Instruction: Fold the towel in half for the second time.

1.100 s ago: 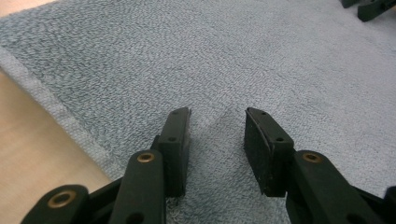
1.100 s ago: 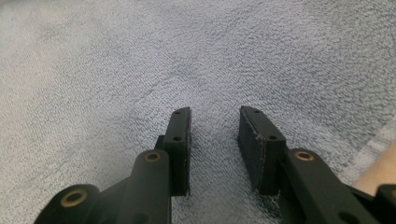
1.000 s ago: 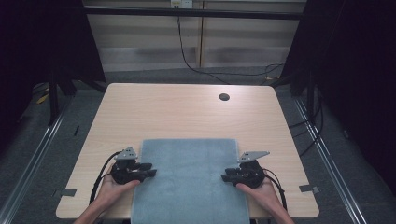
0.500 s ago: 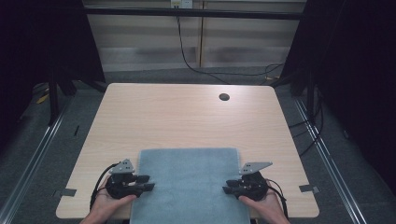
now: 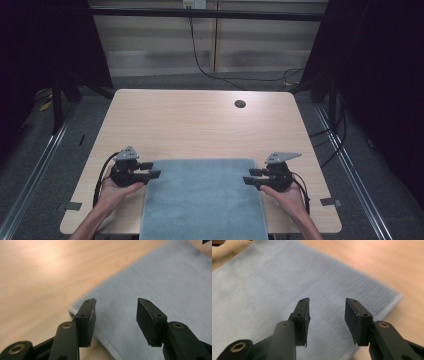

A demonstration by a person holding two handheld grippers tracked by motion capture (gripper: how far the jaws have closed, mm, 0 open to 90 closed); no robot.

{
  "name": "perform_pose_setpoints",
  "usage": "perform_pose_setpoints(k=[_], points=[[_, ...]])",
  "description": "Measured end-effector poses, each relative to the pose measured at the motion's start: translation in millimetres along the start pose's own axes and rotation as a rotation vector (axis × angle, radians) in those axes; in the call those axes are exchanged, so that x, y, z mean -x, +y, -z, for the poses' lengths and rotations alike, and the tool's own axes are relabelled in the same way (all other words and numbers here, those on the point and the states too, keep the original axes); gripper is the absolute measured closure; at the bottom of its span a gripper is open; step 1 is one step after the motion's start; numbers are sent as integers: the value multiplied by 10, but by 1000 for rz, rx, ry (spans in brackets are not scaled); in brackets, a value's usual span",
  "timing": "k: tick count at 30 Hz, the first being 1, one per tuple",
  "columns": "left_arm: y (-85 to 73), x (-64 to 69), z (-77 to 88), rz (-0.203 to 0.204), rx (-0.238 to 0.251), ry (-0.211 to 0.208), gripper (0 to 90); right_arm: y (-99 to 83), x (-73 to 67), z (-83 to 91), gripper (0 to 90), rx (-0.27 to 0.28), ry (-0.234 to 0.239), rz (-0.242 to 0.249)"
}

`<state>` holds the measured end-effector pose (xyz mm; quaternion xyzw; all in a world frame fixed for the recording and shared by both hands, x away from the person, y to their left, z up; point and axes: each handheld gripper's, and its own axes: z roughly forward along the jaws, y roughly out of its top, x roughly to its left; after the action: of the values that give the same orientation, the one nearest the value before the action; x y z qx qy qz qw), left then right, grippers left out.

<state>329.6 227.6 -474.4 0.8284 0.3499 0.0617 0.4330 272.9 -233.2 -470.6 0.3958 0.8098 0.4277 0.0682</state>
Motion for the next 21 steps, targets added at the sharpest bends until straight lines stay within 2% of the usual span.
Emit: perform_pose_setpoints(k=[1,2,4,6,8,10,12,13,14,21], points=[[25,-34,-17,1,16,6,492,41,42,-2,544,10,-11,-1],[47,-70,-42,15,10,-3,488,79,85,-9,538,22,-13,-3],[72,-135,-82,23,10,11,473,159,164,-41,525,31,-28,-4],[65,-201,-106,50,19,12,458,227,255,-94,512,35,-26,-7],[45,-244,-147,52,0,12,440,278,327,-152,505,33,-43,-1],[33,-279,-183,52,-15,30,425,306,399,-211,492,26,-45,-5],[31,-269,-207,40,-18,54,422,329,452,-253,476,12,-71,13],[31,-269,-216,33,-24,50,407,329,483,-259,474,23,-64,10],[23,-275,-220,40,-25,39,395,325,505,-263,471,33,-62,1],[-25,-333,-215,35,-39,68,356,235,532,-328,428,-16,-63,-14]])
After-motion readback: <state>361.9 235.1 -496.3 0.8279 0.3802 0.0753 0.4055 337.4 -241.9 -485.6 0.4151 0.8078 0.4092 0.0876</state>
